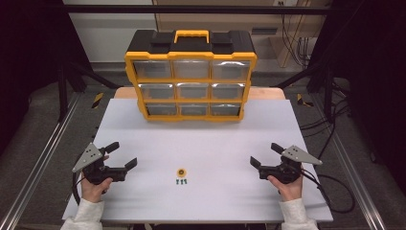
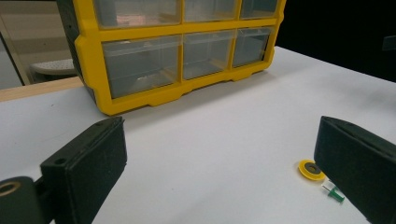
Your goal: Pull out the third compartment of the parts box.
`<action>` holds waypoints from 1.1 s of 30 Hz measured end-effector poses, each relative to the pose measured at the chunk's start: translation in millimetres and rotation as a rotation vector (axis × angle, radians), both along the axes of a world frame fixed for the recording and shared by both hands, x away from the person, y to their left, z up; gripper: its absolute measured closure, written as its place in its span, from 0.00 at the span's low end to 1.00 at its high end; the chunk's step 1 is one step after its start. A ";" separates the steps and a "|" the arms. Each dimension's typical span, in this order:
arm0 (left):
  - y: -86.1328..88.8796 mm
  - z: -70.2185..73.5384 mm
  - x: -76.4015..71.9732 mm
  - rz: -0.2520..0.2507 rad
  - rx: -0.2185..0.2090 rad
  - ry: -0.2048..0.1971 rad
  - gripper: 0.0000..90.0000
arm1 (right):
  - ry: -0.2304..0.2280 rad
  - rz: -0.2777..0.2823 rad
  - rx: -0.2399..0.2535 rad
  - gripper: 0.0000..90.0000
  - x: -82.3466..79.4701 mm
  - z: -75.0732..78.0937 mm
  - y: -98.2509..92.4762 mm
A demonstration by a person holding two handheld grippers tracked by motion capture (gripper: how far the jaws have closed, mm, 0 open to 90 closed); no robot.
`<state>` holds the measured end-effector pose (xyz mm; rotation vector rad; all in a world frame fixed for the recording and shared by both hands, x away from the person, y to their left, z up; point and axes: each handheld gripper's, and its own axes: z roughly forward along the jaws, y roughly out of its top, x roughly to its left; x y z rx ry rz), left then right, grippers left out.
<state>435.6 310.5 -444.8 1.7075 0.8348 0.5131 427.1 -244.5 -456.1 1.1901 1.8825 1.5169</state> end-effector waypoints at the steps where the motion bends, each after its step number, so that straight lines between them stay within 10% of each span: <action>1: -0.4 -0.2 -0.2 0.000 0.004 0.000 0.03 | 0.000 -0.001 0.004 0.01 0.2 0.0 -0.3; 20: -0.1 -3.0 0.5 -0.007 0.015 0.007 0.03 | -0.039 -0.002 0.019 0.00 1.3 9.3 -0.4; 33: 0.1 -4.6 2.2 -0.007 0.022 0.015 0.03 | -0.072 -0.015 -0.054 0.01 11.3 27.3 15.9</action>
